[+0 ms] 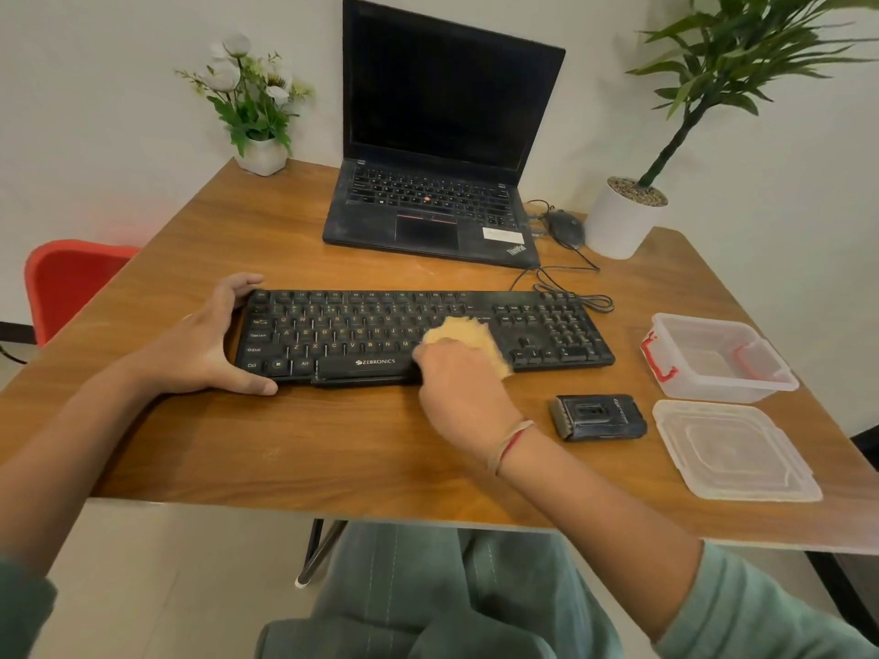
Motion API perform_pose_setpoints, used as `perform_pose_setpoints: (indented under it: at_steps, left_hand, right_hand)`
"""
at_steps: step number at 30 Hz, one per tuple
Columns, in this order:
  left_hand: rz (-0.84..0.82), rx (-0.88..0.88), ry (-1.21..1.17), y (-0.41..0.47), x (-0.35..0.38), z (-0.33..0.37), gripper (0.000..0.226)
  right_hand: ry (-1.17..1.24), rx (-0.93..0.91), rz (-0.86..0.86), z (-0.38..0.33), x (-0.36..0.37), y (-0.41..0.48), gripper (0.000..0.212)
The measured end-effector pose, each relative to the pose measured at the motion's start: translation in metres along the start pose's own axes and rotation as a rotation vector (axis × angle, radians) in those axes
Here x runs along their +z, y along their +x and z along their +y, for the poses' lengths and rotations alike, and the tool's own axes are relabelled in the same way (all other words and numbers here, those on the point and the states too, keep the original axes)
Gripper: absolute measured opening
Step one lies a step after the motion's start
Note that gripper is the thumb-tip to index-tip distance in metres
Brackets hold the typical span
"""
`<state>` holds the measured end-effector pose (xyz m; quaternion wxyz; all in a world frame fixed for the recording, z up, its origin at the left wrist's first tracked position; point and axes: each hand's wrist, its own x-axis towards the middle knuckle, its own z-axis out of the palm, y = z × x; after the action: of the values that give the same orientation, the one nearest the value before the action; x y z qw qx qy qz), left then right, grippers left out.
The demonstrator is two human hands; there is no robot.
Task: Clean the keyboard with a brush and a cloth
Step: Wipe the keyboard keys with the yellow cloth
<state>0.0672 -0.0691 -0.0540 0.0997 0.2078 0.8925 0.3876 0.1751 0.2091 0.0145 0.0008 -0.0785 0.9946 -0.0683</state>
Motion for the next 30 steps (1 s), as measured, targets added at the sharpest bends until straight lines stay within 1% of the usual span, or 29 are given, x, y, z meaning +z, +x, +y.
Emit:
perform_pose_setpoints:
  at_steps: [1, 2, 4, 5, 6, 7, 9, 11, 13, 15, 17, 19, 20, 22, 24, 27, 30]
  left_hand:
    - [-0.002, 0.003, -0.002, 0.0, 0.0, 0.0, 0.119]
    - [-0.005, 0.004, -0.005, 0.0, 0.0, 0.0, 0.119]
    - [-0.01, 0.003, -0.007, 0.0, -0.001, 0.0, 0.119]
    - [-0.012, 0.0, -0.008, 0.0, -0.001, 0.001, 0.12]
    - [-0.012, -0.001, -0.01, 0.0, -0.001, 0.001, 0.12]
    - [-0.01, 0.0, -0.013, 0.0, -0.001, 0.001, 0.121]
    - [-0.007, -0.006, -0.014, -0.001, -0.002, 0.003, 0.126]
    - [-0.013, -0.018, -0.009, -0.002, -0.002, 0.004, 0.13]
    - [-0.02, -0.018, 0.001, -0.003, -0.001, 0.003, 0.13]
    - [-0.023, -0.017, 0.011, -0.003, -0.002, 0.001, 0.131]
    - [-0.028, -0.02, 0.008, -0.003, -0.002, 0.001, 0.132]
    - [-0.031, -0.023, 0.008, -0.003, -0.003, 0.001, 0.131]
    - [-0.031, -0.024, 0.012, -0.003, -0.002, 0.001, 0.131]
    - [-0.033, -0.026, 0.016, -0.003, -0.002, 0.001, 0.131]
    - [-0.037, -0.029, 0.017, -0.003, -0.002, 0.001, 0.13]
    - [-0.048, -0.031, 0.009, -0.002, -0.003, 0.002, 0.129]
    - [-0.05, -0.028, -0.013, -0.002, -0.003, 0.001, 0.131]
  right_hand:
    - [0.078, -0.029, -0.041, -0.006, -0.003, -0.002, 0.032]
    - [0.222, -0.056, -0.104, -0.011, -0.007, -0.004, 0.035]
    - [0.601, -0.091, -0.276, -0.019, -0.018, -0.008, 0.041]
    - [0.754, -0.093, -0.334, -0.019, -0.024, -0.01, 0.043]
    - [0.844, -0.087, -0.349, -0.016, -0.03, -0.011, 0.042]
    - [0.873, -0.065, -0.329, -0.009, -0.036, -0.01, 0.041]
    - [0.841, 0.015, -0.226, 0.014, -0.05, -0.007, 0.04]
    - [0.755, 0.137, -0.087, 0.048, -0.06, -0.003, 0.038]
    - [0.569, 0.261, 0.085, 0.083, -0.065, 0.001, 0.039]
    - [0.298, 0.363, 0.219, 0.113, -0.061, 0.004, 0.041]
    - [0.109, 0.455, 0.234, 0.13, -0.053, 0.008, 0.031]
    - [-0.004, 0.545, 0.151, 0.129, -0.044, 0.013, 0.021]
    - [-0.034, 0.563, 0.106, 0.123, -0.039, 0.015, 0.018]
    - [-0.09, 0.505, 0.076, 0.1, -0.027, 0.016, 0.016]
    - [-0.107, 0.38, 0.082, 0.068, -0.015, 0.013, 0.021]
    - [-0.039, 0.18, 0.061, 0.018, -0.003, 0.003, 0.028]
    - [0.05, 0.016, 0.03, -0.004, -0.001, 0.0, 0.033]
